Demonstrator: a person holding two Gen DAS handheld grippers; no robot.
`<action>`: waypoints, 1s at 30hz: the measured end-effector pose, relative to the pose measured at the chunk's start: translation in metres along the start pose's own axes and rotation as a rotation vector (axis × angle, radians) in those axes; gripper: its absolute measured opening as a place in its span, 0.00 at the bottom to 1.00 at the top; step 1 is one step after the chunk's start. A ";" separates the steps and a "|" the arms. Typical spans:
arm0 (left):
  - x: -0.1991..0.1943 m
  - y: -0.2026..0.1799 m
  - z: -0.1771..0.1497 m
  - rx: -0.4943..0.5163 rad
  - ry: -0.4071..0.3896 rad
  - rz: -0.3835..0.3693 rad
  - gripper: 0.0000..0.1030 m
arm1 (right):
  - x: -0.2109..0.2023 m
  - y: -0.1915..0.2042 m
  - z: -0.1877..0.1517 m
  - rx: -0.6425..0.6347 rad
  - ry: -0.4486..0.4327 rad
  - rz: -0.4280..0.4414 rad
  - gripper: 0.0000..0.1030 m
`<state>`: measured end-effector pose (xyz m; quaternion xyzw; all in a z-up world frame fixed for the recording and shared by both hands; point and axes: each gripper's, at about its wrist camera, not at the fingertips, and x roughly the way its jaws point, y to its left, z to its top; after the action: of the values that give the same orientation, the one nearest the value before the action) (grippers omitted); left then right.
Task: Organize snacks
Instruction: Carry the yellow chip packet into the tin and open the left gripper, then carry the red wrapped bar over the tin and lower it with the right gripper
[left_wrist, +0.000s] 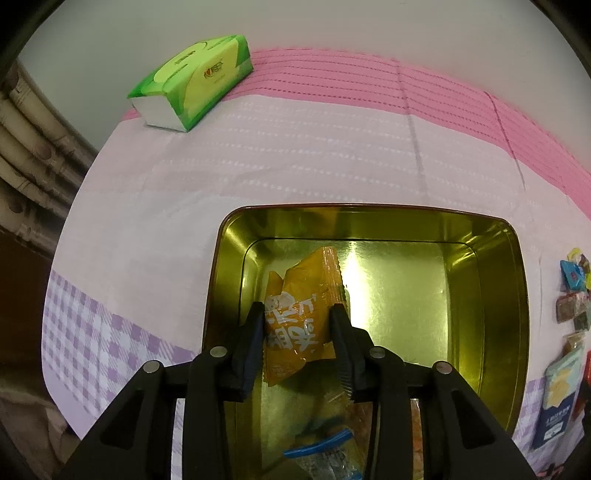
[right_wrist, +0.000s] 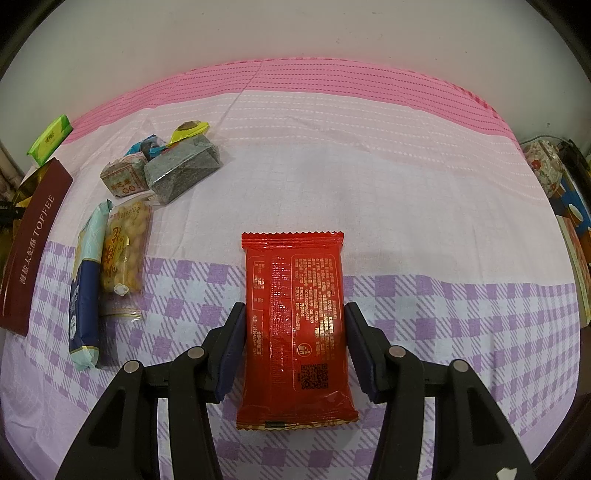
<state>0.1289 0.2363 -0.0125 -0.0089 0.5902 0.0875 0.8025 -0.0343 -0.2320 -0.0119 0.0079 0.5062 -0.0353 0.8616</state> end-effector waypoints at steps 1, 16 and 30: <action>0.000 0.000 0.000 0.004 0.000 0.001 0.36 | 0.000 -0.001 0.000 0.001 0.001 0.001 0.49; -0.054 0.000 -0.031 0.028 -0.140 -0.078 0.48 | 0.001 0.004 0.005 -0.017 0.039 -0.009 0.43; -0.095 0.042 -0.081 -0.033 -0.310 0.041 0.65 | 0.000 0.000 0.008 0.039 0.047 -0.029 0.40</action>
<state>0.0185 0.2562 0.0563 0.0034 0.4580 0.1138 0.8817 -0.0274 -0.2320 -0.0078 0.0183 0.5255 -0.0577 0.8487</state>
